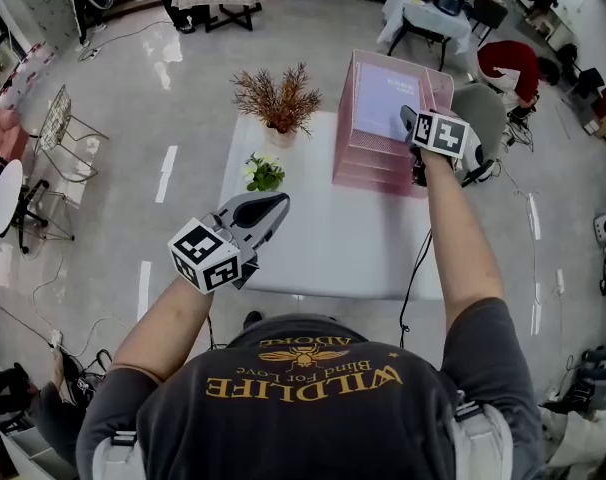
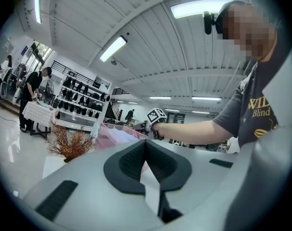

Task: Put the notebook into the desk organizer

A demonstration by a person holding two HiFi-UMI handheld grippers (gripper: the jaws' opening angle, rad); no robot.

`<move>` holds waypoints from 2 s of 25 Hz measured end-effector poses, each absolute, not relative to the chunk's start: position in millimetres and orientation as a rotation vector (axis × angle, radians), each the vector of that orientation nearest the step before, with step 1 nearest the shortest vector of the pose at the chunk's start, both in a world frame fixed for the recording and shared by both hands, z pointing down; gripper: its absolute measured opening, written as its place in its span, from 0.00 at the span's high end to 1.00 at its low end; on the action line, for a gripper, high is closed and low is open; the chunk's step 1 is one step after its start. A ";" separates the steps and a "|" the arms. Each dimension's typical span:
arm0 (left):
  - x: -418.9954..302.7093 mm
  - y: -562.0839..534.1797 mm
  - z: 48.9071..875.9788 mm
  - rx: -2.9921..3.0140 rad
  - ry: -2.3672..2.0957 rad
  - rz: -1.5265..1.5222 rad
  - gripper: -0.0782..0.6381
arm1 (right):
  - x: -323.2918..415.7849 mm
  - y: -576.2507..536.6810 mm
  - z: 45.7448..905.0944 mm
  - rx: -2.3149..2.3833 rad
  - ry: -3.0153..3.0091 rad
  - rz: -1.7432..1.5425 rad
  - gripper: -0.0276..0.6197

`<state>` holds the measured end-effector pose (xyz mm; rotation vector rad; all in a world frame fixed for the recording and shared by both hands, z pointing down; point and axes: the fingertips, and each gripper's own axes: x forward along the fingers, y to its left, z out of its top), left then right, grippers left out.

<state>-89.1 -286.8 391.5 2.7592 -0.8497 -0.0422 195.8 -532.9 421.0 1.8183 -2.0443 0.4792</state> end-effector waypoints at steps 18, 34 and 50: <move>-108.3 -281.3 326.8 2.754 -1.014 -0.207 0.89 | 128.5 -362.1 305.6 1.436 -2.875 0.369 0.71; -124.8 -257.4 355.9 2.753 -1.124 -0.136 0.89 | 133.0 -264.2 389.6 1.422 -2.848 0.433 0.95; -126.3 -249.0 372.8 2.737 -1.149 -0.124 0.89 | 130.4 -267.8 384.8 1.404 -2.808 0.302 0.96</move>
